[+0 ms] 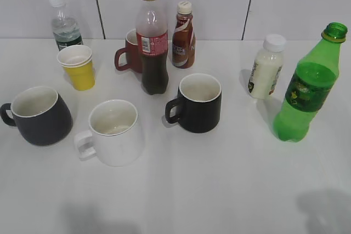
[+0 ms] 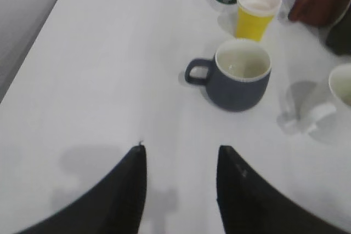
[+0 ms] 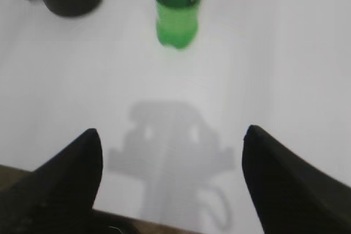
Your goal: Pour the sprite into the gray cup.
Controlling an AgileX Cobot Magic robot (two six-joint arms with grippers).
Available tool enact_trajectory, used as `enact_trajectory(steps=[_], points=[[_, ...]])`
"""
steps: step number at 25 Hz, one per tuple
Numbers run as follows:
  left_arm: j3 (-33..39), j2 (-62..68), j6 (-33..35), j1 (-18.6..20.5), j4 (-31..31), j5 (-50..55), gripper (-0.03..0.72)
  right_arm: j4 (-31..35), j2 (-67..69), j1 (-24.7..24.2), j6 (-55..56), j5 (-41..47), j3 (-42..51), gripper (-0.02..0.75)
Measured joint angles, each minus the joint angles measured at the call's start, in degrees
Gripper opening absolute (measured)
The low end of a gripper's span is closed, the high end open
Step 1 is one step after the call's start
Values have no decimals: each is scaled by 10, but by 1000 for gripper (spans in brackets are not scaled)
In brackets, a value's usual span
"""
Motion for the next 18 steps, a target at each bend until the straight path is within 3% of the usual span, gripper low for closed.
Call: enact_trajectory(steps=[7,18], points=[[11,-88,5,0,3,2,333,-17,-116,0,12,16,10,593],[17,-88,6,0,6,-4,333,-18,-128,0,13,16,11,557]])
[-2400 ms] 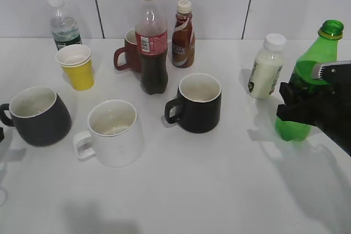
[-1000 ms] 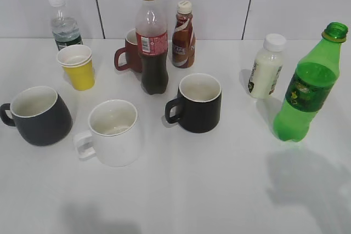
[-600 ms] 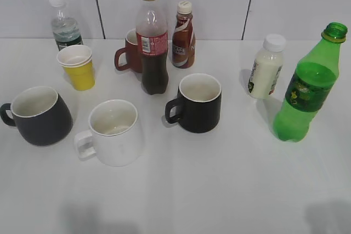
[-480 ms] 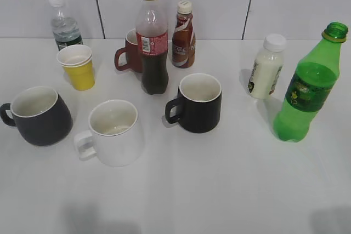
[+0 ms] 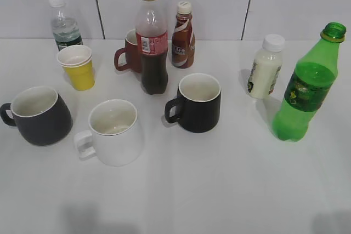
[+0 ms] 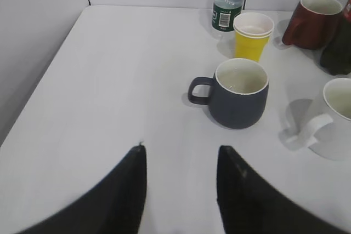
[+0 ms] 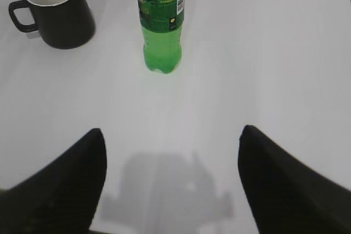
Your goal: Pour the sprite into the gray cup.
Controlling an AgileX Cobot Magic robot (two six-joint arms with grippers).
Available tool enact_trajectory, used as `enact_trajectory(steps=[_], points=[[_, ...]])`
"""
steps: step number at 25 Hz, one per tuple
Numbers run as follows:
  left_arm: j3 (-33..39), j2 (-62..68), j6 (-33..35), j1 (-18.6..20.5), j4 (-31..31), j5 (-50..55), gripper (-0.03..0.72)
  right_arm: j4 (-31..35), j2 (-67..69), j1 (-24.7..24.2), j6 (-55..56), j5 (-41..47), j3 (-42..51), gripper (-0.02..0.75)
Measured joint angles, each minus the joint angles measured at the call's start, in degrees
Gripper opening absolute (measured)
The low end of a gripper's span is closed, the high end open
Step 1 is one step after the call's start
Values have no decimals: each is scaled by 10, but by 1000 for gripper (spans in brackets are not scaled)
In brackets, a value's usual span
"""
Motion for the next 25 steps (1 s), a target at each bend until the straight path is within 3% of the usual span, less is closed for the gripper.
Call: enact_trajectory(steps=[8,25], points=[[1,0,0,-9,1,-3,304,-4,-36,-53,1,-1,0,538],[1,0,1,-10,1,-3,271,-5,-36,-54,2,-2,0,503]])
